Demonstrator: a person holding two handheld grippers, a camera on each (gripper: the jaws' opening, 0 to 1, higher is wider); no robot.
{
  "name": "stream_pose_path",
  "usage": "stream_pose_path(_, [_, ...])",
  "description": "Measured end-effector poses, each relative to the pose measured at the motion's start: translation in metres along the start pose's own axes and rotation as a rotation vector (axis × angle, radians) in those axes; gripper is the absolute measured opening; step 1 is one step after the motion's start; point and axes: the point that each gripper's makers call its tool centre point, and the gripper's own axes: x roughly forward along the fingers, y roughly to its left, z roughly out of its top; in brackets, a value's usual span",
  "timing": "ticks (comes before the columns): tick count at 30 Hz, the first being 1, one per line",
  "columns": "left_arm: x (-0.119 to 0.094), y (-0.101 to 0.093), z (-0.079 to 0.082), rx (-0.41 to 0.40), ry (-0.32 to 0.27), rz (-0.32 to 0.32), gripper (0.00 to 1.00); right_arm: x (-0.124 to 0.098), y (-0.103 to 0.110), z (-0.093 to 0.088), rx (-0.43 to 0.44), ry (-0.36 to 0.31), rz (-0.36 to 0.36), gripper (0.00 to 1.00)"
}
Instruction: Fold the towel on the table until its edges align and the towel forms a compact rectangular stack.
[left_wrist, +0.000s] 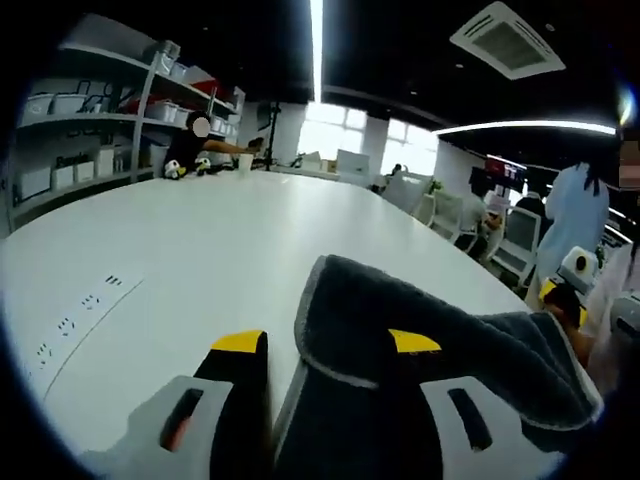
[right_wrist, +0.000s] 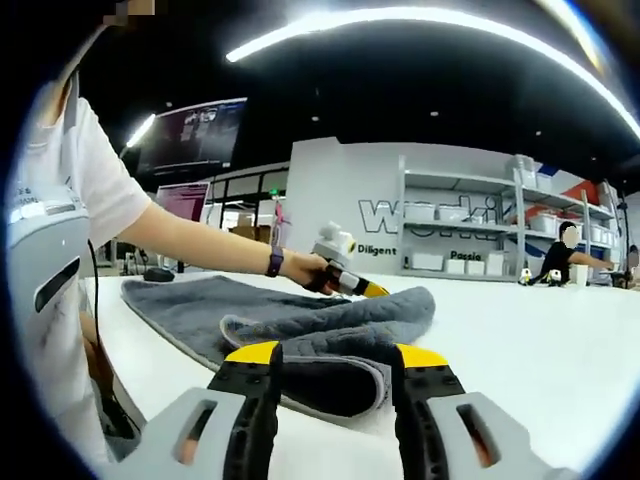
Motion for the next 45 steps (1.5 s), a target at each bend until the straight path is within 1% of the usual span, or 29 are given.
stream_pose_path(2, [0.003,-0.001,-0.001,-0.017,0.0,-0.013,0.44,-0.005,-0.01,-0.001,0.015,-0.005,-0.021,0.43])
stream_pose_path(7, [0.008,0.006,0.001,-0.067,-0.015,-0.011,0.42,-0.007,-0.015,-0.002,0.017,0.001,-0.038,0.42])
stream_pose_path(10, [0.011,0.01,-0.002,-0.1,0.006,-0.017,0.38,-0.009,-0.017,-0.001,0.012,0.001,-0.043,0.42])
stream_pose_path(13, [0.014,0.011,-0.003,-0.13,0.022,-0.03,0.34,-0.009,-0.02,-0.001,0.027,-0.009,-0.046,0.42])
stream_pose_path(17, [0.015,0.009,-0.002,-0.151,0.019,-0.042,0.28,-0.01,-0.021,-0.005,0.029,0.009,-0.052,0.41])
stream_pose_path(21, [0.013,0.009,-0.001,-0.152,0.015,-0.039,0.22,-0.008,-0.02,-0.009,0.026,0.026,-0.047,0.4])
stream_pose_path(24, [0.009,0.004,-0.001,-0.151,0.017,-0.031,0.17,-0.007,-0.018,-0.013,0.018,0.045,-0.047,0.38])
stream_pose_path(29, [0.002,0.002,0.004,-0.155,0.008,-0.022,0.1,-0.007,-0.014,-0.017,0.0,0.067,-0.042,0.36])
stream_pose_path(31, [-0.002,0.0,0.005,-0.167,0.001,-0.016,0.09,-0.008,-0.011,-0.016,-0.017,0.07,-0.041,0.36])
stream_pose_path(33, [-0.004,0.0,0.005,-0.179,-0.001,-0.009,0.08,-0.007,-0.004,-0.008,-0.077,0.049,-0.027,0.35])
stream_pose_path(35, [-0.007,0.001,0.004,-0.186,0.001,0.008,0.08,-0.006,0.009,0.003,-0.126,0.018,-0.003,0.34])
stream_pose_path(38, [-0.011,0.002,0.004,-0.207,-0.002,0.029,0.07,-0.001,0.039,0.021,-0.186,-0.034,0.058,0.34])
stream_pose_path(39, [-0.013,0.001,0.005,-0.209,-0.004,0.034,0.07,0.001,0.049,0.025,-0.191,-0.041,0.076,0.33])
stream_pose_path(43, [-0.018,-0.001,0.006,-0.213,0.003,0.064,0.07,0.015,0.075,0.031,-0.197,-0.038,0.095,0.32])
stream_pose_path(44, [-0.018,-0.005,0.005,-0.213,0.004,0.072,0.07,0.017,0.079,0.031,-0.186,-0.033,0.099,0.32])
stream_pose_path(45, [-0.019,-0.006,0.006,-0.211,0.002,0.076,0.07,0.022,0.087,0.032,-0.166,-0.03,0.114,0.31])
